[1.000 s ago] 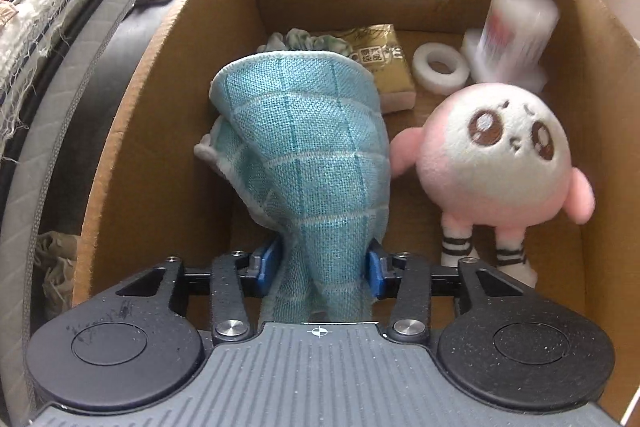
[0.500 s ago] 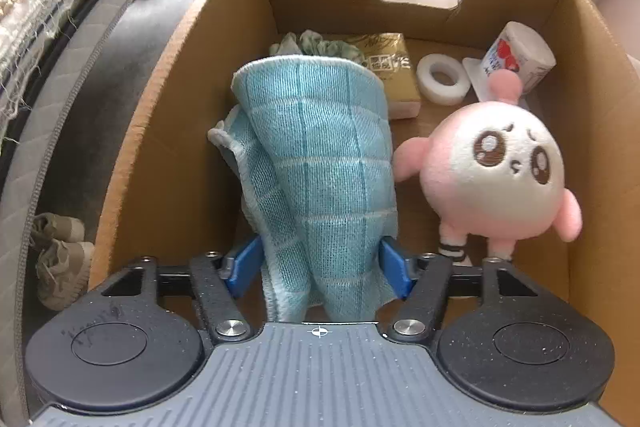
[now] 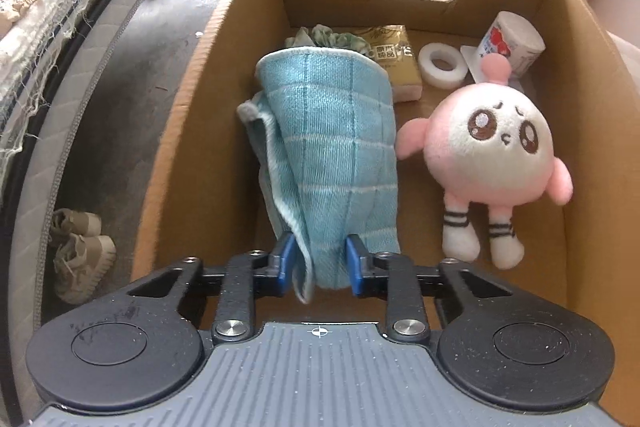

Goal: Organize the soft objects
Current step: 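Move both tools back over the table toward the pink sponge and toothpaste, then grasp the pink sponge with the left tool, then grasp the red toothpaste tube with the right tool while the left tool holds the sponge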

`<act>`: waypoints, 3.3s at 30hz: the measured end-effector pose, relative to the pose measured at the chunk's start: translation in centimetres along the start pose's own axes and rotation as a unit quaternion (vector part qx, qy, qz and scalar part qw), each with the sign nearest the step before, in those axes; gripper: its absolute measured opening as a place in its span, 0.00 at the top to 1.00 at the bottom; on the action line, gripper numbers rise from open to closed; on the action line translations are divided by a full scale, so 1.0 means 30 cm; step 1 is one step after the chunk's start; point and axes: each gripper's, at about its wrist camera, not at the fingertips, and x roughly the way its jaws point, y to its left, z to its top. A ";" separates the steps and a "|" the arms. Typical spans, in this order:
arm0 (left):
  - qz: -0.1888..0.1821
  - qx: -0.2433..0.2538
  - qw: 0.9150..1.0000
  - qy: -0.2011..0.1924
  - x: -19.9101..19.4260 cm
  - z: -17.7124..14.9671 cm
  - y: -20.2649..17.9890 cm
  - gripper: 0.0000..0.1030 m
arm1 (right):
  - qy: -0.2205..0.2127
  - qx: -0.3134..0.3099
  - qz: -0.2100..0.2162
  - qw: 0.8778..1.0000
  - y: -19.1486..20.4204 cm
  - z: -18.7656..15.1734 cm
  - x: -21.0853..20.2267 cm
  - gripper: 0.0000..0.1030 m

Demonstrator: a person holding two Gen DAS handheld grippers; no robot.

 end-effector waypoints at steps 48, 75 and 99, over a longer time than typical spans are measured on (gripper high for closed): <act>-0.187 0.085 0.943 -0.260 -0.502 -0.419 -0.623 0.00 | -0.135 0.218 -0.218 0.942 -0.322 -0.902 -0.691 0.00; -0.221 0.082 0.971 -0.050 -0.083 0.240 -1.483 0.00 | -0.158 0.172 -0.188 0.954 -0.516 -0.892 -0.597 0.00; -0.233 0.057 0.970 -0.052 -0.101 0.217 -1.453 0.27 | -0.162 0.185 -0.191 0.950 -0.541 -0.916 -0.646 0.00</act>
